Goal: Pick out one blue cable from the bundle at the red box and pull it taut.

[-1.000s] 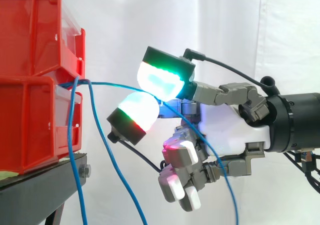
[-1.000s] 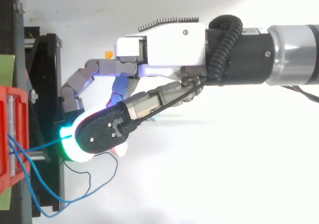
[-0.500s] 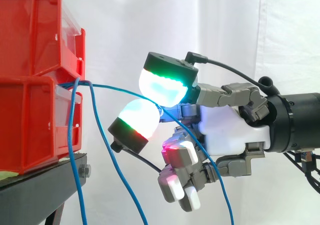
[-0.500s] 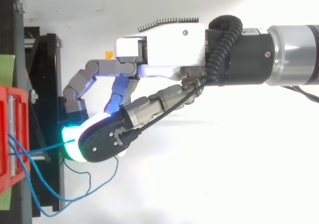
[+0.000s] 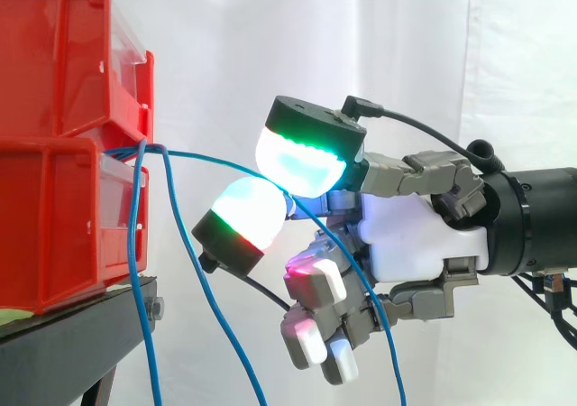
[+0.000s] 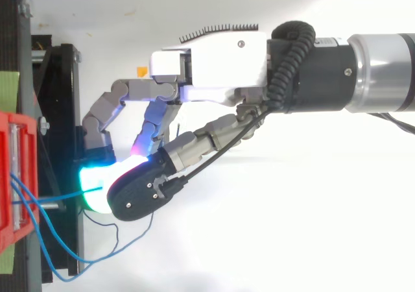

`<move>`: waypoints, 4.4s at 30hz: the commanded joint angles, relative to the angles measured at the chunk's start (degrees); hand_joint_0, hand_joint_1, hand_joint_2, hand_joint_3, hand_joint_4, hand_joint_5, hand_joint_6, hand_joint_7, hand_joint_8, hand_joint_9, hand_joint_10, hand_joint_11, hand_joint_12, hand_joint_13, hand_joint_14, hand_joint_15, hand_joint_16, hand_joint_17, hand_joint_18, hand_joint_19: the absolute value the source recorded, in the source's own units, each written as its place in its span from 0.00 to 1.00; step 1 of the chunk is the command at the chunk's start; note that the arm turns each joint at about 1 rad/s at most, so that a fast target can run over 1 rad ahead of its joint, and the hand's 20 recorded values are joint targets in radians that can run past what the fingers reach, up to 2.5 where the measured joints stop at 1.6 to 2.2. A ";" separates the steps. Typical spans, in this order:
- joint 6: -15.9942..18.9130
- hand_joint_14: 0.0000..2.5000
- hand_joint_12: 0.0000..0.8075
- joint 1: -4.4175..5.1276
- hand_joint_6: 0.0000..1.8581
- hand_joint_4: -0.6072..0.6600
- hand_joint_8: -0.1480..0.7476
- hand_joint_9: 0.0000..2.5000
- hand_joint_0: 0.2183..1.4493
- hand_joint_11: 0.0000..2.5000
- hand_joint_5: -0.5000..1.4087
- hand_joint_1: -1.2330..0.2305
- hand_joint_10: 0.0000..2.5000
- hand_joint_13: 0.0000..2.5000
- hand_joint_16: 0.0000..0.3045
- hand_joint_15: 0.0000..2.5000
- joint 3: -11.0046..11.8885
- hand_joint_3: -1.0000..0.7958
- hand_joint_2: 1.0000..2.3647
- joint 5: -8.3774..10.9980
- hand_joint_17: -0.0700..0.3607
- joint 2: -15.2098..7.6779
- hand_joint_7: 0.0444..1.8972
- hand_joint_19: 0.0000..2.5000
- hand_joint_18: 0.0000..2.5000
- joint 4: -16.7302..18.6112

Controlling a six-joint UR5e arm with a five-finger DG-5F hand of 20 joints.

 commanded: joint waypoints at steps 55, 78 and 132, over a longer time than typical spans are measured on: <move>2.02 0.01 0.44 -0.17 0.49 0.12 0.41 0.62 0.35 0.32 0.23 0.21 0.01 0.49 0.20 0.24 -1.14 0.56 0.02 -3.34 0.48 0.50 0.58 0.30 0.43 -6.42; 1.49 0.01 0.45 -0.87 0.47 0.11 0.41 0.72 0.20 0.33 0.25 0.33 0.01 0.55 0.21 0.25 -1.67 0.52 0.69 -3.08 0.50 4.28 0.65 0.29 0.48 -11.78; -1.49 0.01 0.46 -0.26 0.47 0.11 0.42 0.71 0.20 0.32 0.25 0.32 0.01 0.54 0.21 0.25 -7.38 0.53 0.67 2.29 0.50 8.15 0.65 0.29 0.48 -5.45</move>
